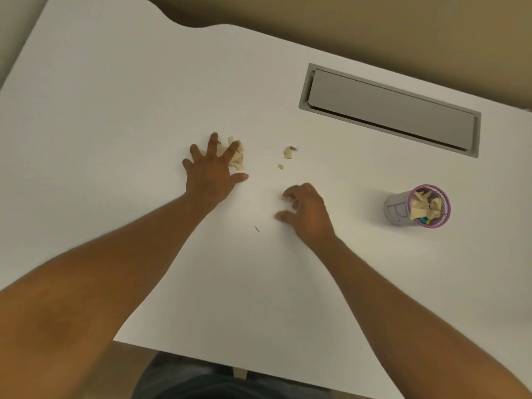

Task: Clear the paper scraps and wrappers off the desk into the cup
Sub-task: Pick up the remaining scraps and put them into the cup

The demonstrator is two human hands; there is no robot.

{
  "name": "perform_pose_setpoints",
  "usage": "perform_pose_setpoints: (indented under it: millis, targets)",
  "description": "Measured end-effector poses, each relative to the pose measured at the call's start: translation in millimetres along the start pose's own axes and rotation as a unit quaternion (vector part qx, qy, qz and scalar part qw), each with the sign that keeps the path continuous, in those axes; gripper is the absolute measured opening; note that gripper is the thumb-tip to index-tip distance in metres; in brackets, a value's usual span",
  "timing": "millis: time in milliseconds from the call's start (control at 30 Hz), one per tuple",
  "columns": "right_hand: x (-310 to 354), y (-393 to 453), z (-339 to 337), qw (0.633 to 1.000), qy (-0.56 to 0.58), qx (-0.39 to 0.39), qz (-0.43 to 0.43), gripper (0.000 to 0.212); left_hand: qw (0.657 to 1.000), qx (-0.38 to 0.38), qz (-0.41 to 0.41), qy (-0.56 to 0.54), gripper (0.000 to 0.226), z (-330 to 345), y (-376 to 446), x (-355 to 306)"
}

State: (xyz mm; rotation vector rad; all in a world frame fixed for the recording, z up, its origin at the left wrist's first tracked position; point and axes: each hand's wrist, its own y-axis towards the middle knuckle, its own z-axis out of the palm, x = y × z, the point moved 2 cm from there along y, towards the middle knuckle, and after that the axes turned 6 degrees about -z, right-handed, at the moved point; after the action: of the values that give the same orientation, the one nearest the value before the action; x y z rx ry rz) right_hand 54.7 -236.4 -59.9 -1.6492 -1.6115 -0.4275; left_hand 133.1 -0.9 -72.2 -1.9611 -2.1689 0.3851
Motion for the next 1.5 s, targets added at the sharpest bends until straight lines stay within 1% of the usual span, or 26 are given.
perform_pose_setpoints:
  millis: [67, 133, 167, 233, 300, 367, 433, 533, 633, 700, 767, 833, 867, 900, 933, 967, 1033, 1067, 1100, 1200, 1300, 1333, 1367, 1433, 1500]
  targets:
    - [6, 22, -13, 0.996, -0.066, -0.046, -0.029, 0.040, 0.999, -0.011, 0.034, -0.012, 0.066, -3, -2, -3]
    - [11, 44, -22, 0.988, -0.133, -0.067, -0.044, 0.046, 0.996, -0.024, 0.066, -0.054, 0.051, -4, -8, -7]
    - [12, 55, -24, 0.985, -0.153, -0.058, -0.048, 0.053, 0.994, -0.022, 0.079, -0.079, 0.045, -4, -11, -10]
    - [13, 73, -24, 0.982, -0.178, -0.010, -0.059, 0.064, 0.987, -0.004, 0.096, -0.126, 0.036, -1, -20, -16]
    - [15, 85, -22, 0.970, -0.221, 0.039, -0.089, 0.066, 0.982, 0.006, 0.108, -0.153, 0.031, 3, -29, -21]
    - [16, 85, -16, 0.954, -0.265, 0.072, -0.116, 0.064, 0.980, 0.004, 0.127, -0.154, 0.025, 8, -38, -24]
    - [13, 72, -7, 0.945, -0.287, 0.089, -0.133, 0.062, 0.979, 0.009, 0.143, -0.142, 0.024, 11, -44, -26]
    - [12, 47, 7, 0.923, -0.336, 0.068, -0.177, 0.047, 0.979, 0.012, 0.167, -0.116, 0.027, 10, -46, -27]
    - [13, 33, 14, 0.939, -0.300, 0.040, -0.162, 0.030, 0.979, 0.011, 0.178, -0.097, 0.029, 8, -43, -29]
    - [13, 31, 14, 0.940, -0.298, 0.049, -0.157, 0.022, 0.978, 0.015, 0.171, -0.116, 0.028, 8, -43, -28]
    - [13, 32, 9, 0.948, -0.279, 0.053, -0.145, 0.020, 0.975, 0.020, 0.158, -0.154, 0.027, 6, -44, -24]
    - [12, 35, -5, 0.971, -0.212, 0.048, -0.099, 0.016, 0.970, 0.016, 0.146, -0.192, 0.024, 4, -47, -17]
    - [8, 36, -15, 0.985, -0.158, 0.038, -0.061, 0.011, 0.966, 0.017, 0.141, -0.214, 0.022, 4, -47, -14]
    - [3, 35, -25, 0.993, -0.110, 0.022, -0.025, 0.011, 0.962, 0.021, 0.132, -0.239, 0.020, 4, -48, -10]
    - [-3, 32, -35, 0.996, -0.088, 0.006, 0.006, 0.023, 0.957, 0.025, 0.119, -0.263, 0.019, 4, -48, -6]
    - [-9, 27, -42, 0.996, -0.085, 0.007, 0.035, 0.041, 0.952, 0.030, 0.103, -0.287, 0.018, 5, -49, -3]
    - [-18, 14, -45, 0.991, -0.089, 0.041, 0.086, 0.074, 0.936, 0.037, 0.067, -0.342, 0.016, 9, -51, 3]
    - [-20, 9, -41, 0.989, -0.086, 0.060, 0.104, 0.082, 0.929, 0.038, 0.050, -0.365, 0.015, 10, -52, 4]
    - [-19, 5, -33, 0.988, -0.078, 0.068, 0.112, 0.083, 0.923, 0.037, 0.032, -0.381, 0.014, 12, -53, 5]
    - [-7, 3, -11, 0.995, -0.038, 0.040, 0.083, 0.069, 0.912, 0.034, -0.017, -0.409, 0.015, 17, -57, 5]
    - [10, 11, 0, 0.998, 0.022, 0.021, 0.047, 0.056, 0.908, 0.024, -0.033, -0.418, 0.015, 19, -62, 4]
    - [15, 13, 2, 0.999, 0.009, 0.014, 0.031, 0.053, 0.908, 0.022, -0.033, -0.418, 0.015, 19, -63, 4]
    - [20, 15, 5, 0.999, -0.028, 0.002, 0.016, 0.052, 0.907, 0.019, -0.035, -0.419, 0.015, 20, -63, 5]
    - [31, 16, 14, 0.990, -0.138, -0.018, -0.003, 0.059, 0.907, 0.013, -0.043, -0.420, 0.015, 21, -63, 6]
    - [38, 15, 26, 0.980, -0.201, -0.014, -0.001, 0.069, 0.906, 0.005, -0.047, -0.422, 0.017, 21, -63, 6]
